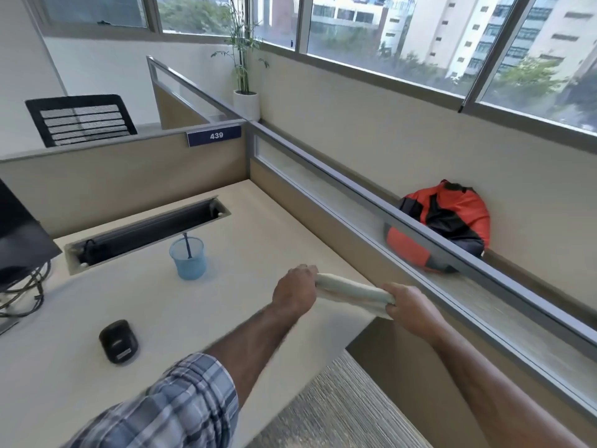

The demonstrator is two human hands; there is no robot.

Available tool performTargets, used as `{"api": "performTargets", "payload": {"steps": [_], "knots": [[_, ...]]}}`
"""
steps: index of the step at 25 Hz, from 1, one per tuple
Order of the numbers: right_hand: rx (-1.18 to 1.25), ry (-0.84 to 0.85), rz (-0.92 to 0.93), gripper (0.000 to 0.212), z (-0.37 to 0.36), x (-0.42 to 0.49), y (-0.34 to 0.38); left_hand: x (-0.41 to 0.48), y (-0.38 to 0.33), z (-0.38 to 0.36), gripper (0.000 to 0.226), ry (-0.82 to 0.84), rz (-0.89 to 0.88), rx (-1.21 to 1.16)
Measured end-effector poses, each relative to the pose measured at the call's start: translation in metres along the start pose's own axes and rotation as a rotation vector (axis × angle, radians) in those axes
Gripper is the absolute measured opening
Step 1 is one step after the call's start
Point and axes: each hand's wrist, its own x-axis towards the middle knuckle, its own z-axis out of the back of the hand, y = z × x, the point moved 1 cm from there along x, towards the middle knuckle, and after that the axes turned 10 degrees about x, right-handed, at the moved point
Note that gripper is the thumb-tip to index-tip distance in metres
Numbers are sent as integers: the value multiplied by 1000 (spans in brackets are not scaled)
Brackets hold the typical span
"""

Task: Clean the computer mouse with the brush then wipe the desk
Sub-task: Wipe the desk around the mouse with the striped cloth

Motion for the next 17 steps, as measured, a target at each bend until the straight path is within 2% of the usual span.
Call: {"api": "performTargets", "payload": {"steps": [2,5,8,10,14,17], "knots": [[69,-76,-11,28,-5,4,5,24,9,-4,37,42,2,-176],[127,-150,-42,25,-19,18,-2,55,15,-11,44,71,-53,-272],[135,-257,-25,44,-33,39,-17,91,15,-17,44,33,-130,-270],[86,-277,-1,50,-45,51,-23,108,17,-23,44,11,-192,-180],[-24,-160,12,60,-74,71,-34,128,38,-48,58,14,-278,80],[-116,-2,0,50,-102,73,-38,130,53,-74,66,145,-271,250]]}}
